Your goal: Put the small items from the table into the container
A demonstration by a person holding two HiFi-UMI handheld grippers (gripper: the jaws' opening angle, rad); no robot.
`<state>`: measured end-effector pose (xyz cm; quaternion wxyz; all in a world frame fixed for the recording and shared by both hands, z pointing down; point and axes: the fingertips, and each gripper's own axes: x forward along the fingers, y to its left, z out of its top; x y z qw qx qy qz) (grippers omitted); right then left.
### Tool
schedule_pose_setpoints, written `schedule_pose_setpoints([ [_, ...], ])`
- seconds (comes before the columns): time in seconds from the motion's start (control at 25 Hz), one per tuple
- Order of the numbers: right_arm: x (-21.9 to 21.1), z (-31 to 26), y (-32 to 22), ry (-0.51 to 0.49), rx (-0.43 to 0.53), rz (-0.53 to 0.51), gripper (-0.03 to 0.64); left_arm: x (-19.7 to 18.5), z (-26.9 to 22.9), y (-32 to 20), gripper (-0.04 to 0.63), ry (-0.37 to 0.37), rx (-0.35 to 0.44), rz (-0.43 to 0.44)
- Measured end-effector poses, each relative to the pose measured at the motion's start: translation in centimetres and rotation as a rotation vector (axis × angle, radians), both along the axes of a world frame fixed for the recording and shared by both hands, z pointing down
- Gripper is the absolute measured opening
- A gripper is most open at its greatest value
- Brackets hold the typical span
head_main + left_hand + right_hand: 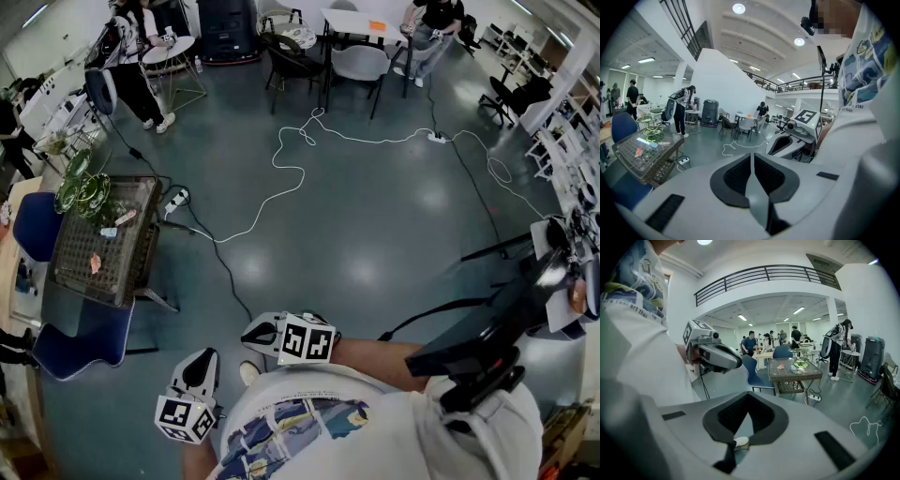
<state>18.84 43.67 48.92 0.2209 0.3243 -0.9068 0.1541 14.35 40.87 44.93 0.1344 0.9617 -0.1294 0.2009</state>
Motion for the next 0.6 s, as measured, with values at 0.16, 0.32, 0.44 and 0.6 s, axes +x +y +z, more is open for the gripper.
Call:
schedule_pose_setpoints([
  [0.16, 2.0, 0.2, 1.7, 0.004, -0.001, -0.011, 0.008, 1.4, 0.2, 1.7, 0.032, -0.017, 0.015, -0.018],
  [0.32, 3.7, 0.8, 3.1, 0.006, 0.006, -0.021, 0.009, 2.6, 0.6, 2.8, 0.032, -0.026, 0.019, -0.036],
  [0.44, 4.3, 0.9, 4.1, -0.022, 0.019, -0.027, 0.009, 2.9, 0.5, 3.9, 0.032, -0.043, 0.022, -0.057],
  [0.6, 5.3, 2.5, 3.7, -0.064, 0.01, -0.015, 0.011, 3.5, 1.5, 3.3, 0.034, -0.054, 0.017, -0.078],
])
